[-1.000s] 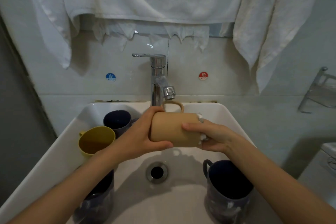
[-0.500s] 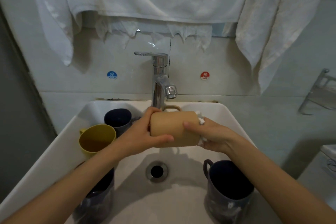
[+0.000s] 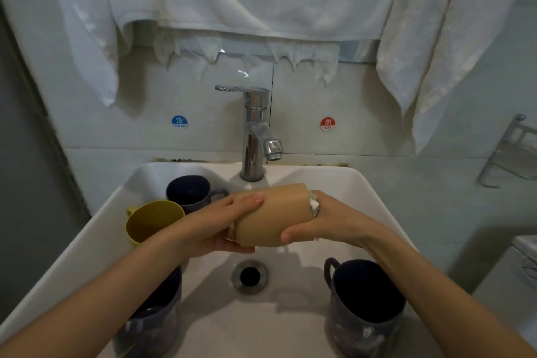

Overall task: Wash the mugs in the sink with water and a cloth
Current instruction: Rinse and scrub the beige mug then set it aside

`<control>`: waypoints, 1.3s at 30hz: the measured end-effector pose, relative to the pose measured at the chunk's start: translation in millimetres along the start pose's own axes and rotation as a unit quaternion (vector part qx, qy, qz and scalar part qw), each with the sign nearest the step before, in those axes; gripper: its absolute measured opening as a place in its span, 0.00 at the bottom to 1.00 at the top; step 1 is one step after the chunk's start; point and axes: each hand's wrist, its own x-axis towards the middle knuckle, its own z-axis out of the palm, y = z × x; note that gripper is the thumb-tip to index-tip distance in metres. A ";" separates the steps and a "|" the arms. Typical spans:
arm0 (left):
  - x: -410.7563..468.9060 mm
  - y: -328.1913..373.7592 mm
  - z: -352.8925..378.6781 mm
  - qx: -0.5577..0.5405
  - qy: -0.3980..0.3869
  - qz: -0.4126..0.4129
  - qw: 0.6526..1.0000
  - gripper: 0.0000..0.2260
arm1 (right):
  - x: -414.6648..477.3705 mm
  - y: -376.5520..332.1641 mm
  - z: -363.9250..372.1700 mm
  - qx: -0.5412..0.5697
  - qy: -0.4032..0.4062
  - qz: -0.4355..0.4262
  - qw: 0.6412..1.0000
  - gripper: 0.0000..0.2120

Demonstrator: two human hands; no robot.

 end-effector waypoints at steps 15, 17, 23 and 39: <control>11.3 -8.8 -0.2 0.206 0.056 0.106 0.971 0.13 | 2.8 6.0 14.9 -0.268 -0.095 -0.075 0.956 0.16; 12.4 -8.9 -4.5 0.227 0.077 0.120 0.963 0.09 | 3.5 8.2 15.5 -0.258 -0.096 -0.074 0.959 0.16; 9.5 1.2 -11.8 0.226 0.104 0.114 0.962 0.10 | 6.8 12.7 5.8 -0.233 -0.039 -0.096 0.967 0.18; 8.9 5.5 -12.3 0.105 0.148 0.089 0.979 0.09 | 7.0 30.8 -45.4 0.096 0.184 -0.025 0.978 0.26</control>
